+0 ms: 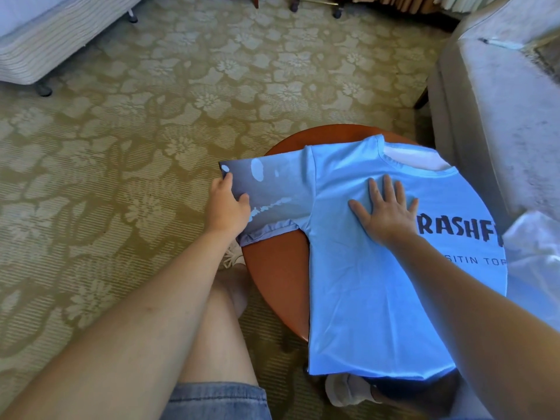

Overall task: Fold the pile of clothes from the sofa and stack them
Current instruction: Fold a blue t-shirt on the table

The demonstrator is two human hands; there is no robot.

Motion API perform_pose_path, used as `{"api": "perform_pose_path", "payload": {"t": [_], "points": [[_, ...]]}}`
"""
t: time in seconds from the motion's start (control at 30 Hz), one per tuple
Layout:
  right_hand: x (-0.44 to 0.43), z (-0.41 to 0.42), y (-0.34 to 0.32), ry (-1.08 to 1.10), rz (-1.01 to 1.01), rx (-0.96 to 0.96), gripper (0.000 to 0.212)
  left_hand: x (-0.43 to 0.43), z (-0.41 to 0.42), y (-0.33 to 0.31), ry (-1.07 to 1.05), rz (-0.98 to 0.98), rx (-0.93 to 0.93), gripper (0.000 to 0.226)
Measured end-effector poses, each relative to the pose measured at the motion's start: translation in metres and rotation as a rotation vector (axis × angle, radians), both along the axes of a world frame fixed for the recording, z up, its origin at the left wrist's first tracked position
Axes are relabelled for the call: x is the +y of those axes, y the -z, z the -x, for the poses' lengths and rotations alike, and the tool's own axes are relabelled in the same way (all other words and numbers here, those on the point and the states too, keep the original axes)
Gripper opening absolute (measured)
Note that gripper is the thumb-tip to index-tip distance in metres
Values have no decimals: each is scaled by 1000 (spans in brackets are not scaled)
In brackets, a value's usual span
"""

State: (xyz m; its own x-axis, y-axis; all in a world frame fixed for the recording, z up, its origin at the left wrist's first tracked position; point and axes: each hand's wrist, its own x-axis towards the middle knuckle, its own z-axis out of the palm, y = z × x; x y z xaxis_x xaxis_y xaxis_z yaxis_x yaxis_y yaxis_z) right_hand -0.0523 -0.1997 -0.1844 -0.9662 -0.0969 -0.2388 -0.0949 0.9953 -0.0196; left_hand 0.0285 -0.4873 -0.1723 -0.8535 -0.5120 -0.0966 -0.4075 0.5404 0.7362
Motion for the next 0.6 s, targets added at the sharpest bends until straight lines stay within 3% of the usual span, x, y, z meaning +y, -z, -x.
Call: {"api": "perform_pose_path", "payload": {"t": [0.13, 0.37, 0.6], "points": [[-28, 1, 0, -36, 2, 4, 81, -22, 4, -4, -68, -79, -106, 89], [-100, 2, -1, -65, 62, -12, 81, -67, 1, -31, -131, 42, -173, 88], [-111, -10, -18, -68, 246, -141, 89, -54, -1, -76, -8, 261, -131, 86]]}}
